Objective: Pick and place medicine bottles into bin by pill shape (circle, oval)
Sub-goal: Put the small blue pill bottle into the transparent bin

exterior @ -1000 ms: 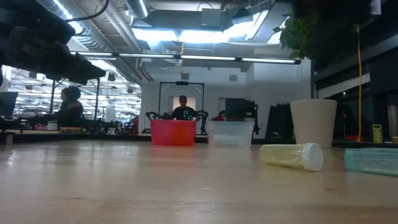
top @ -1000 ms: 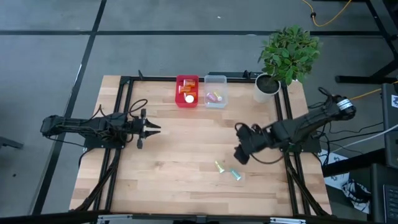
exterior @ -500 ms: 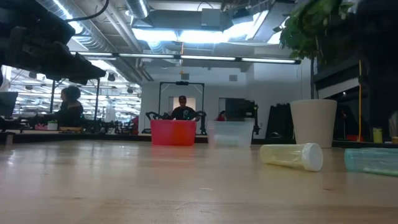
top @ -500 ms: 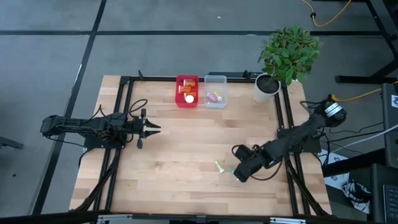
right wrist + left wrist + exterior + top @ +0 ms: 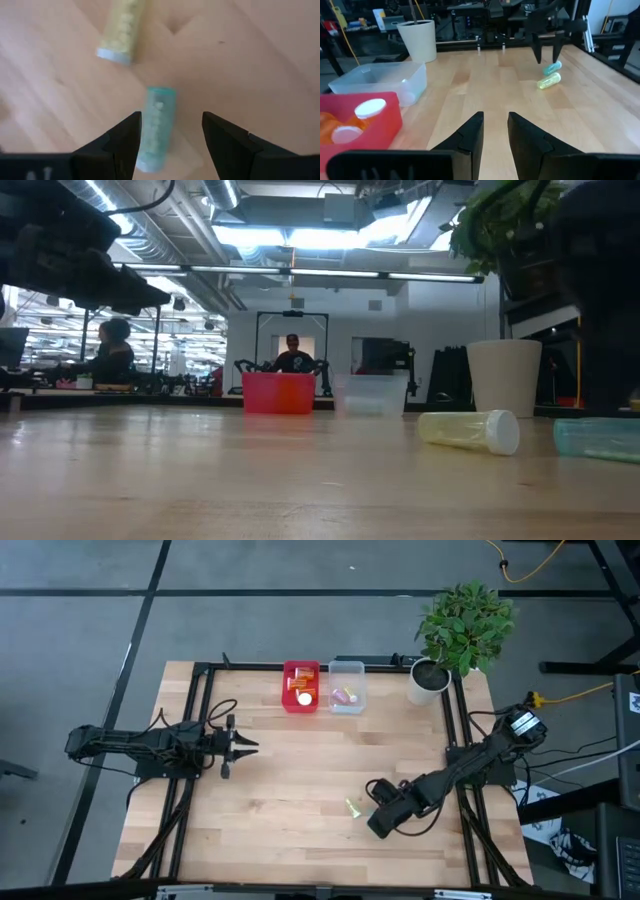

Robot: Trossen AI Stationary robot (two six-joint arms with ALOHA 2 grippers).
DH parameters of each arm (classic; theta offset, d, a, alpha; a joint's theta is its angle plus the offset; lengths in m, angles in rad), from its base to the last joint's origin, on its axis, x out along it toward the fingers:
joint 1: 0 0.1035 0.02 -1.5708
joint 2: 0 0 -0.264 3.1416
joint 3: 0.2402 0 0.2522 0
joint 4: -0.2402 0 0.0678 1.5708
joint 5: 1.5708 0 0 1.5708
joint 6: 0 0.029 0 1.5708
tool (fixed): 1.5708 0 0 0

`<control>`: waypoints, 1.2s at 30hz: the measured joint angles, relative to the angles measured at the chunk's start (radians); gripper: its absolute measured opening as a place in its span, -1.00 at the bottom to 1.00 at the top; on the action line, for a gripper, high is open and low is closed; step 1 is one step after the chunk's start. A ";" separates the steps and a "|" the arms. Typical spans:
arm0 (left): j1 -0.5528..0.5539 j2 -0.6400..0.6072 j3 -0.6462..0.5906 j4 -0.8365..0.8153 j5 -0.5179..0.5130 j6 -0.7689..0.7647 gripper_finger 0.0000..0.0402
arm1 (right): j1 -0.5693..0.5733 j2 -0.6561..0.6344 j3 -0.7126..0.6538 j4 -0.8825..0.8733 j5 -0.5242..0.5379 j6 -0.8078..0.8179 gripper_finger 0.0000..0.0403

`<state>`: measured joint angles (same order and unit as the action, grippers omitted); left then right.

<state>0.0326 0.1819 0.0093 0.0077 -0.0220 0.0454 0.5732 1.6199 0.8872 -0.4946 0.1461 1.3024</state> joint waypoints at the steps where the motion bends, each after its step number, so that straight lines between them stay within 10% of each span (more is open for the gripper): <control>1: 0.000 0.000 0.000 0.000 -0.001 0.015 -0.59 | 0.000 0.000 0.000 0.013 0.000 0.000 0.05; 17: 0.000 0.000 0.000 0.002 -0.017 0.122 -0.59 | 0.002 0.099 0.006 0.014 -0.034 -0.004 0.03; 25: 0.000 0.000 0.000 0.003 -0.017 0.122 -0.59 | -0.005 0.099 0.004 -0.003 -0.006 -0.090 -0.43; 36: 0.000 0.000 0.000 0.003 -0.018 0.122 -0.59 | -0.242 -0.041 -0.002 -0.031 0.410 -0.529 -0.56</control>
<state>0.0322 0.1822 0.0090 0.0109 -0.0395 0.1673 0.3314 1.5787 0.8856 -0.5253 0.5561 0.7738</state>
